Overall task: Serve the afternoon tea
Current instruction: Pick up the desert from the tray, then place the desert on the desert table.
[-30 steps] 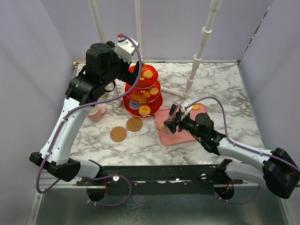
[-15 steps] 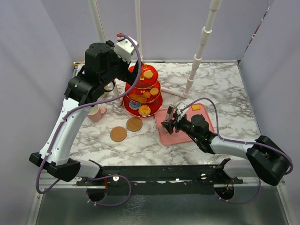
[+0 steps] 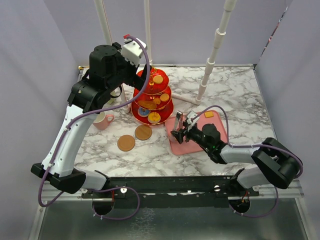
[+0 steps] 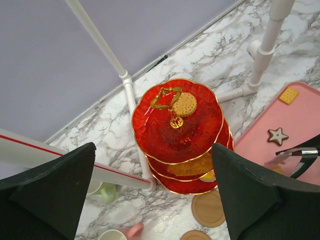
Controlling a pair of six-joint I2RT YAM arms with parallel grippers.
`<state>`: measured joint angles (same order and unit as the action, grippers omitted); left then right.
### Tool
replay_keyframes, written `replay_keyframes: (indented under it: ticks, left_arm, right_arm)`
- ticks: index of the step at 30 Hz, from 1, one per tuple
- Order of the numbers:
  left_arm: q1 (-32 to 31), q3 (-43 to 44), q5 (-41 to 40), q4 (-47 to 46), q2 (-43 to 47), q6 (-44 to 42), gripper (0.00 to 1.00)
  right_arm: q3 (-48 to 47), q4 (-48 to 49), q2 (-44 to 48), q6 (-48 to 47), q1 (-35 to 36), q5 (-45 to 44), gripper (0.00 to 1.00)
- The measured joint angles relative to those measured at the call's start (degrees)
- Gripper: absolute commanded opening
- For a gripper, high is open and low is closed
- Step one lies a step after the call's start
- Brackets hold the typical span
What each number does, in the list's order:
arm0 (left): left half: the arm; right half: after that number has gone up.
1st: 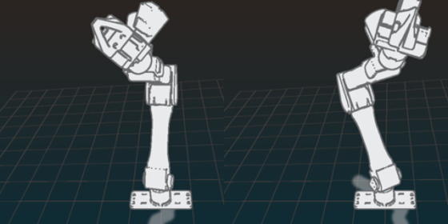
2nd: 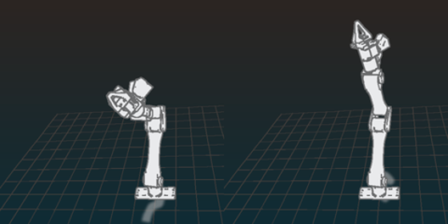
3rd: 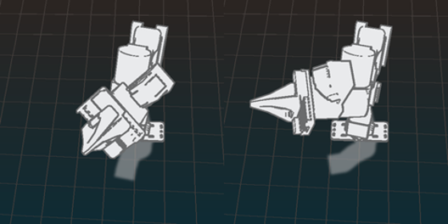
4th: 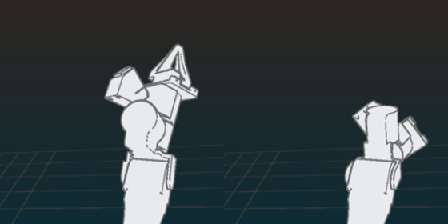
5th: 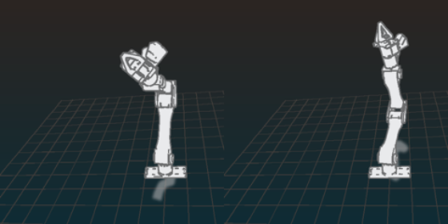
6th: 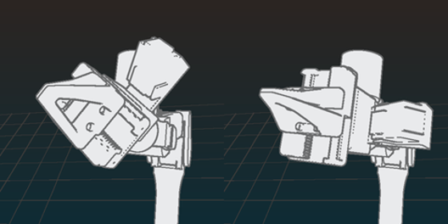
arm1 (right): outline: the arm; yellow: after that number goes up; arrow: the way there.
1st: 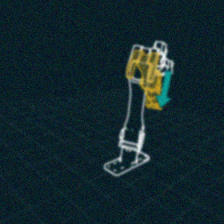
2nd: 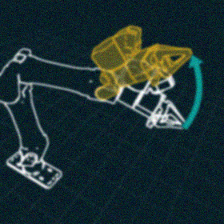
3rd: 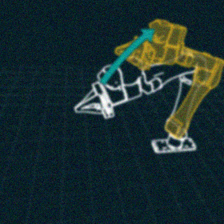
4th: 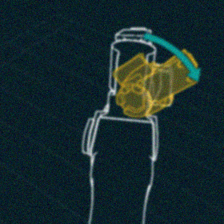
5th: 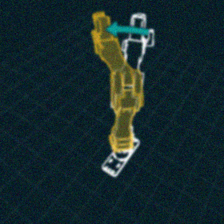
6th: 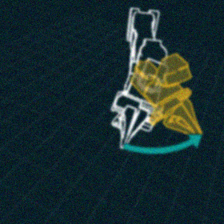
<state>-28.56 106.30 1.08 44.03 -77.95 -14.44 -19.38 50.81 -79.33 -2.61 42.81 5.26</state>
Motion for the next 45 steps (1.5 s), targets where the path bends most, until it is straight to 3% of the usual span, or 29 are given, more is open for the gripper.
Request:
replay_keyframes:
  ticks: [5, 12, 25, 36, 45]
  left_arm:
    - [0.0, 0.55, 0.0, 0.07, -0.07, -0.02, 0.99]
    - [0.0, 0.85, 0.0, 0.15, -0.2, -0.02, 0.99]
    - [0.0, 0.85, 0.0, 0.28, -0.39, -0.02, 0.99]
    - [0.0, 0.85, -0.07, 0.26, -0.37, -0.22, 0.99]
    - [0.0, 0.81, -0.09, 0.26, -0.26, -0.57, 0.99]
  right_arm:
    - [0.44, 3.34, -1.68, 0.24, 0.0, 0.0, 0.63]
    - [3.58, 6.64, -0.59, 1.88, 0.0, -0.02, 0.46]
    - [2.36, -1.05, 9.35, 0.37, 0.42, -1.46, 0.38]
    - [-14.34, -5.18, 15.08, -5.27, 1.4, -1.36, 0.36]
    - [-34.77, -5.07, 3.61, -7.96, 1.4, 1.81, 0.36]
